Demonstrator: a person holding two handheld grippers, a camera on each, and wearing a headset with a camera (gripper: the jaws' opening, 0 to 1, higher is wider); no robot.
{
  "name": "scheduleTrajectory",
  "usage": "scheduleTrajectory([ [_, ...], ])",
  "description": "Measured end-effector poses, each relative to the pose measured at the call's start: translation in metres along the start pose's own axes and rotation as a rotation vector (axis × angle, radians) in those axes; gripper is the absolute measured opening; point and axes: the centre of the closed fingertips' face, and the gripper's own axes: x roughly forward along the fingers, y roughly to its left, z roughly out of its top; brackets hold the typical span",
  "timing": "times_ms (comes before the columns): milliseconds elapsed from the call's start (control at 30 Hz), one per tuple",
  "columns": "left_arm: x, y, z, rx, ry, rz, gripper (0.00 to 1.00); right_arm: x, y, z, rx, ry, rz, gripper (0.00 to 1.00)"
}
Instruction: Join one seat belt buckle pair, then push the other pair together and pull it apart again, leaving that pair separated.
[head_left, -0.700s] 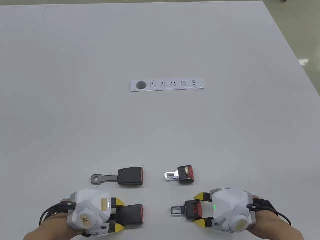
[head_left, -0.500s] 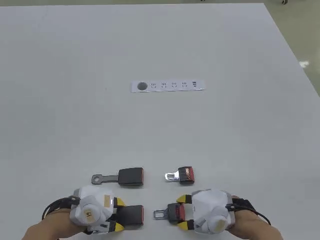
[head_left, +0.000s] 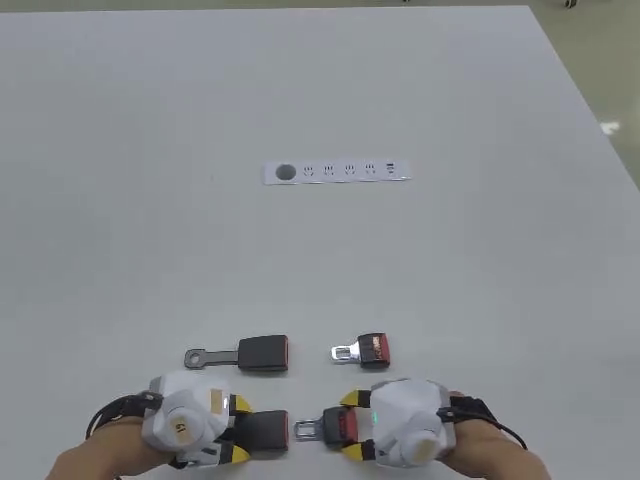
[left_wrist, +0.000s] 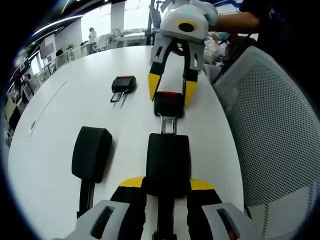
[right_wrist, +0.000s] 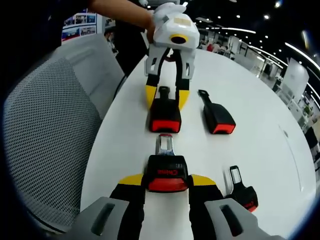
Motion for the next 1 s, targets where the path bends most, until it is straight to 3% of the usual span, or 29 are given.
scheduleTrajectory([
  [600, -0.002, -0.001, 0.004, -0.009, -0.001, 0.002, 0.31, 0.016, -0.001, 0.017, -0.007, -0.023, 0.010, 0.30],
  [1000, -0.001, -0.001, 0.004, -0.007, 0.002, 0.005, 0.31, 0.017, 0.000, 0.015, -0.015, -0.023, 0.005, 0.30],
])
